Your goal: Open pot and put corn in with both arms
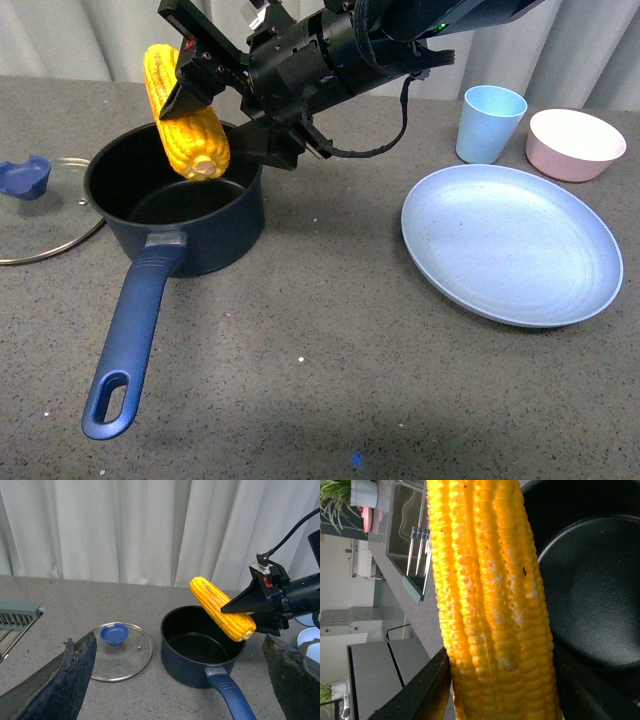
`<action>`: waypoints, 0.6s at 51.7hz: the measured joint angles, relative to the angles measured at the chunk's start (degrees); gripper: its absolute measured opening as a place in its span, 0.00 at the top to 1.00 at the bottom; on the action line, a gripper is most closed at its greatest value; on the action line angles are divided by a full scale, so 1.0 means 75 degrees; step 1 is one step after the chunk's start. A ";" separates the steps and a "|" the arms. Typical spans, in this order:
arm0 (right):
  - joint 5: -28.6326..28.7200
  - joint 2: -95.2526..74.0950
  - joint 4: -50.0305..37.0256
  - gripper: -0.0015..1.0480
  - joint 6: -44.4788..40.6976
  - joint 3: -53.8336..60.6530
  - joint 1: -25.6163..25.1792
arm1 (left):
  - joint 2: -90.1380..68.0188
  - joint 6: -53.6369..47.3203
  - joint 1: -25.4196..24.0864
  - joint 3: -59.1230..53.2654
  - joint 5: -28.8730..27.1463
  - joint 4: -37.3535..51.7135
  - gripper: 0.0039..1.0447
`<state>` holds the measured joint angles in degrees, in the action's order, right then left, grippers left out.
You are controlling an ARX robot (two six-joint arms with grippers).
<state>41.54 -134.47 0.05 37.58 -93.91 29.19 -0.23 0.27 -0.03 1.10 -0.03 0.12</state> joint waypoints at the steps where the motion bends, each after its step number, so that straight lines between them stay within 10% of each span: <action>1: -0.0015 0.0000 0.0012 0.40 -0.0003 0.0000 0.0000 | 0.0000 0.0000 0.0000 0.0000 0.0003 0.0000 0.06; 11: -0.0236 0.0020 -0.0038 0.07 -0.0032 0.0032 -0.0058 | 0.0000 0.0000 0.0000 0.0000 0.0003 0.0000 0.06; 31: -0.3418 0.2745 -0.1801 0.09 -0.1781 0.2943 -0.0600 | 0.0000 0.0000 0.0000 0.0000 0.0003 0.0000 0.06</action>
<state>15.90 -113.89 -13.45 24.23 -71.83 24.69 -0.23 0.27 -0.03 1.10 -0.01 0.12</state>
